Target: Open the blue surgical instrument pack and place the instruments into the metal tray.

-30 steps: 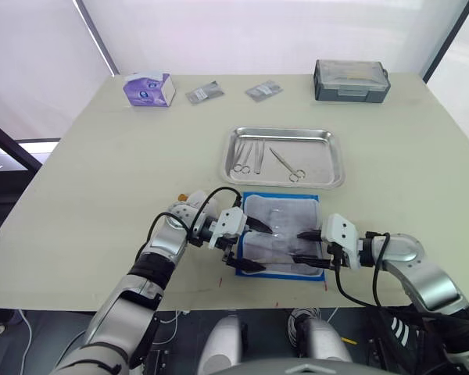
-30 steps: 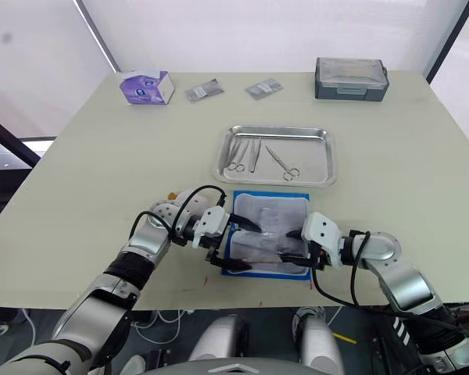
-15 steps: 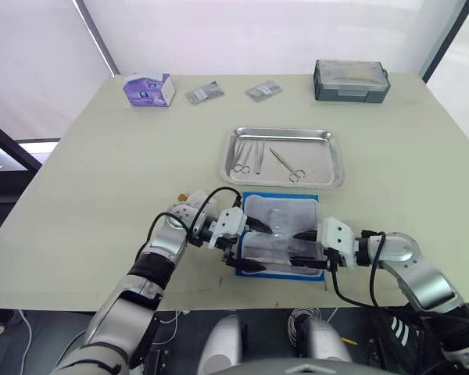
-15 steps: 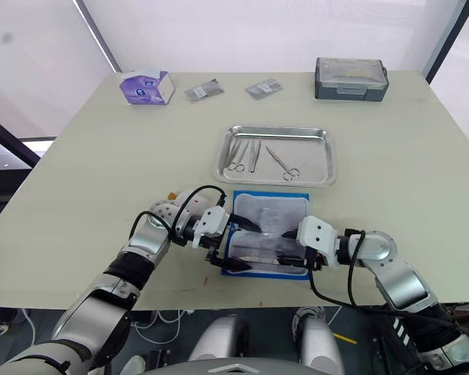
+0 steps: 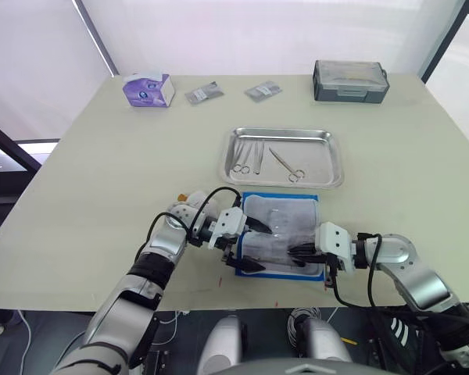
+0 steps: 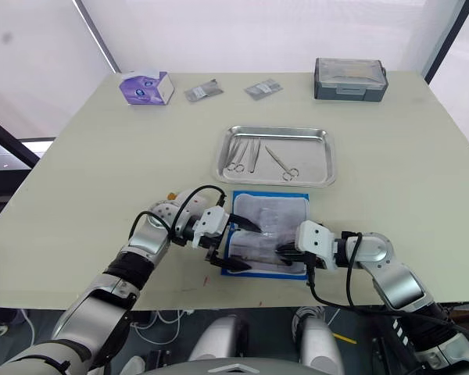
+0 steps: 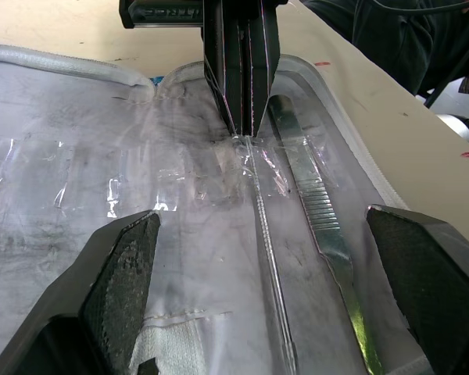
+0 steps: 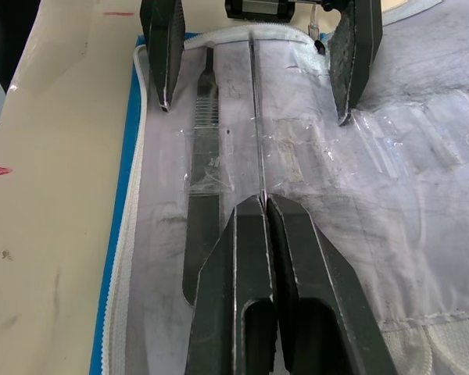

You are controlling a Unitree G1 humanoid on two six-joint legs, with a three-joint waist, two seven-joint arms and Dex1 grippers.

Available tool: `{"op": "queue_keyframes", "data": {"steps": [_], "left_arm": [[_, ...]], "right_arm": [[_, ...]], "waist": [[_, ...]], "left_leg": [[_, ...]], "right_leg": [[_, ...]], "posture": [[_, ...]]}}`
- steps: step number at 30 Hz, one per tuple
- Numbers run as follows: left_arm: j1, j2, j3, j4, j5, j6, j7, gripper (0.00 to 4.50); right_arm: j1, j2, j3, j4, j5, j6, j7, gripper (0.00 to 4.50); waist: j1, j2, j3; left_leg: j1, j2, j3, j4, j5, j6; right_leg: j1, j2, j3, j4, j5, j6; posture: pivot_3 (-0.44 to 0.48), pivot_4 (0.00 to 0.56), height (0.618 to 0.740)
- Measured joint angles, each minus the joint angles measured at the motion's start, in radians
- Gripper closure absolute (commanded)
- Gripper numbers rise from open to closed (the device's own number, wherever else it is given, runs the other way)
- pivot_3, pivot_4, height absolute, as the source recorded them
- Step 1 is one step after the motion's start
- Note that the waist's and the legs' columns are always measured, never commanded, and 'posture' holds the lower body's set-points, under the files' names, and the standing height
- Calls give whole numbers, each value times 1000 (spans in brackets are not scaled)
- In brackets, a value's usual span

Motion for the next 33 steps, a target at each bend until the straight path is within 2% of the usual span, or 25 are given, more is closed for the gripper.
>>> {"op": "queue_keyframes", "data": {"steps": [10, 27, 33], "left_arm": [[-4, -1, -3, 3, 0, -1, 0, 0], [-5, 0, -4, 4, 0, -1, -3, 0], [-6, 1, -4, 4, 0, -2, -4, 0]], "right_arm": [[6, -35, -3, -3, -5, -36, 10, 4431], [30, -169, -35, -89, -23, -41, 23, 4431], [60, -234, -97, -139, -19, -47, 40, 4431]], "waist": [[0, 0, 0], [0, 0, 0], [1, 0, 0]], "left_leg": [[0, 0, 0, 0, 0, 0], [0, 0, 0, 0, 0, 0], [0, 0, 0, 0, 0, 0]], "right_leg": [[0, 0, 0, 0, 0, 0], [0, 0, 0, 0, 0, 0], [0, 0, 0, 0, 0, 0]], "posture": [[0, 150, 727], [0, 150, 727], [0, 150, 727]]}}
